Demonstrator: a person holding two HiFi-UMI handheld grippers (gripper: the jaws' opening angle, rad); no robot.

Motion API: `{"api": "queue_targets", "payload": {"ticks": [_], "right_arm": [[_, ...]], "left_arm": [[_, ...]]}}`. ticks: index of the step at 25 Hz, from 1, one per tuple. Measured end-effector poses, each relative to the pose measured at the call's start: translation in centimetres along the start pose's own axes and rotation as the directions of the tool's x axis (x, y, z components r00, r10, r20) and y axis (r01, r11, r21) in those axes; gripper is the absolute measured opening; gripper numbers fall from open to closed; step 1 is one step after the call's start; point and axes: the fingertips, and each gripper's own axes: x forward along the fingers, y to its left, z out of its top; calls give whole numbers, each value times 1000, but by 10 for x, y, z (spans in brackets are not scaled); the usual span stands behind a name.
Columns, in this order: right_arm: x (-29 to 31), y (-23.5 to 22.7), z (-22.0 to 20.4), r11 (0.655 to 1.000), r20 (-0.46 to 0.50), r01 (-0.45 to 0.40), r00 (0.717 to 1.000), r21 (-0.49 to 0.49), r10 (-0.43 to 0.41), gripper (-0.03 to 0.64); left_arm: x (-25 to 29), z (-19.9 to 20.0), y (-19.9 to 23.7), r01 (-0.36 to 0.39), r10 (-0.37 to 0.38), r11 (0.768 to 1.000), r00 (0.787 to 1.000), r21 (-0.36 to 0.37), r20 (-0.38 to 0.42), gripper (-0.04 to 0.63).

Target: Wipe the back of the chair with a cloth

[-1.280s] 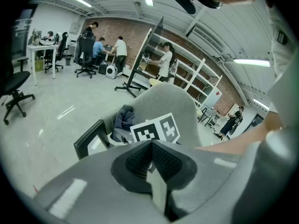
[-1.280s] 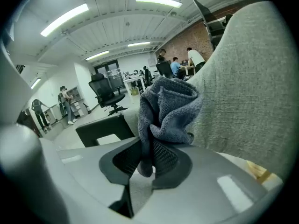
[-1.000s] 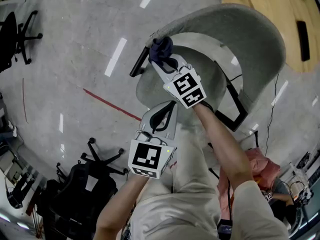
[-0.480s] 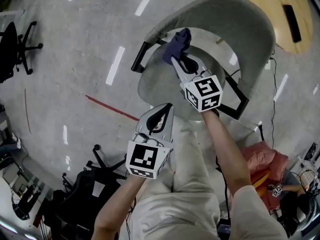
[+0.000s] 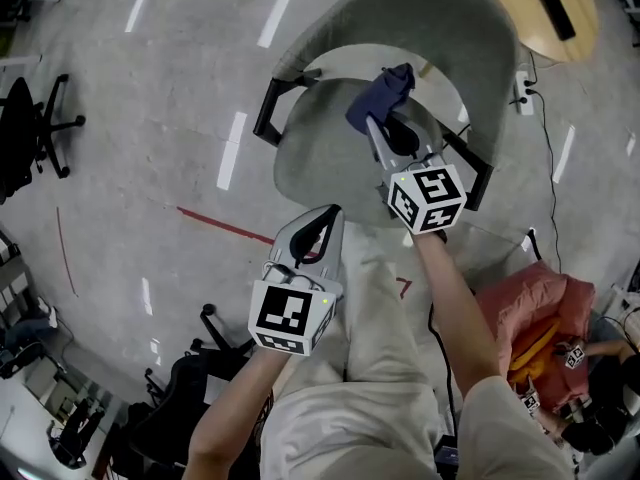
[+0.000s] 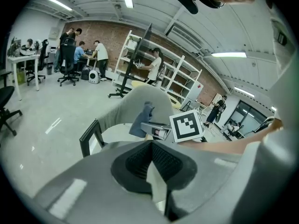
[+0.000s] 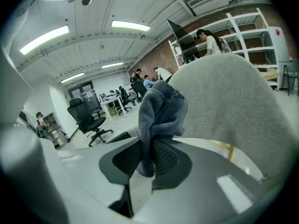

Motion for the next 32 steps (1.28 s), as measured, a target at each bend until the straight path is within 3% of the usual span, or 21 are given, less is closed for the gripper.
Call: {"api": "queue_targets", "payload": {"ticks": [8, 15, 22, 27, 32], "right_arm": [[-48, -31, -2, 987, 48, 138, 989, 86, -142, 77], [-84, -72, 1, 952, 91, 254, 958, 171, -272, 77], [-112, -121, -20, 885, 65, 382, 909, 267, -412, 77], [-132, -150, -37, 818, 32, 461, 865, 345, -501, 77], [-142, -173, -40, 773, 2, 517, 831, 369, -557, 77]], "left_arm": [[2, -2, -18, 46, -45, 998, 999, 41, -17, 1], [15, 3, -36, 85, -83, 994, 996, 69, -32, 1], [31, 6, -55, 125, -120, 988, 991, 96, -59, 1], [44, 10, -61, 144, -136, 983, 988, 113, -79, 1], [57, 18, -66, 156, -146, 980, 986, 122, -85, 1]]}}
